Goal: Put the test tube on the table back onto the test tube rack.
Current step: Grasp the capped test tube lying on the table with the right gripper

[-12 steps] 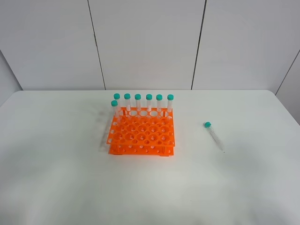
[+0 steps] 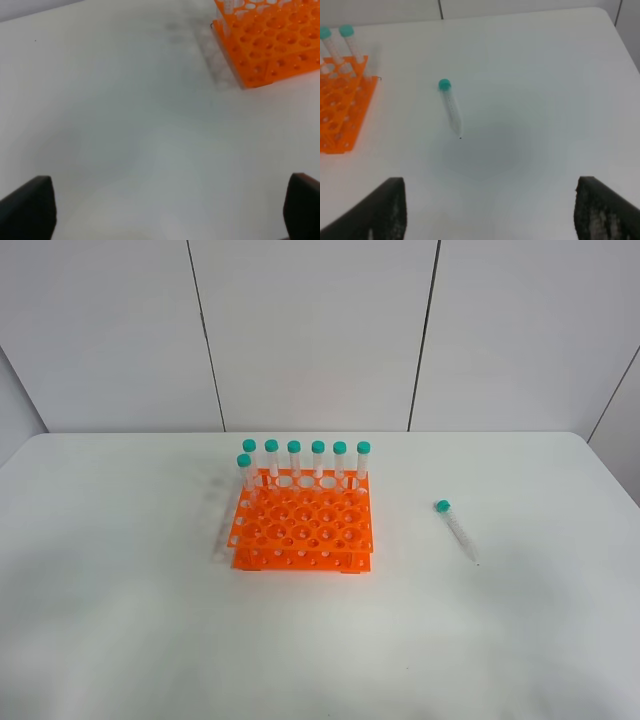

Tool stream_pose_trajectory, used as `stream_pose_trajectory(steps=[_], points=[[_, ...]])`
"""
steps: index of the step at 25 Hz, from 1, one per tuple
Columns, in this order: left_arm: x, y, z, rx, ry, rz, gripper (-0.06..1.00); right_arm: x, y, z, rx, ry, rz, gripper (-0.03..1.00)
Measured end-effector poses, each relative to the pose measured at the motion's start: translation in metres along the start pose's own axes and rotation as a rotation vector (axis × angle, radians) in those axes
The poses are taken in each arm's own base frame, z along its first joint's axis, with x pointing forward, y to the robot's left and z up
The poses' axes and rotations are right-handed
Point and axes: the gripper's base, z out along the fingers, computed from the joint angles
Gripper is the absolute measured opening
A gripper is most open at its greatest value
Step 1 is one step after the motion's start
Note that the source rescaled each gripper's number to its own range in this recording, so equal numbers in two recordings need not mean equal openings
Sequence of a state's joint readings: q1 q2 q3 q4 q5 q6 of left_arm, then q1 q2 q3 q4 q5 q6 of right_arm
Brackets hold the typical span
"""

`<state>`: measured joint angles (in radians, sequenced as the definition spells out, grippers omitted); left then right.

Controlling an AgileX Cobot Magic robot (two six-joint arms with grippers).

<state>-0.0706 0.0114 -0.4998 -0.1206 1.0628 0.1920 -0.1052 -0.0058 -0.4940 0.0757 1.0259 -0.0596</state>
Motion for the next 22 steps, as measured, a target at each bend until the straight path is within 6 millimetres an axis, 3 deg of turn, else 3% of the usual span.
stream_pose_trajectory(steps=[22], points=[[0.0,0.0,0.0,0.0,0.0,0.0,1.0,-0.0001,0.0009,0.0,-0.01,-0.001,0.006,1.0]])
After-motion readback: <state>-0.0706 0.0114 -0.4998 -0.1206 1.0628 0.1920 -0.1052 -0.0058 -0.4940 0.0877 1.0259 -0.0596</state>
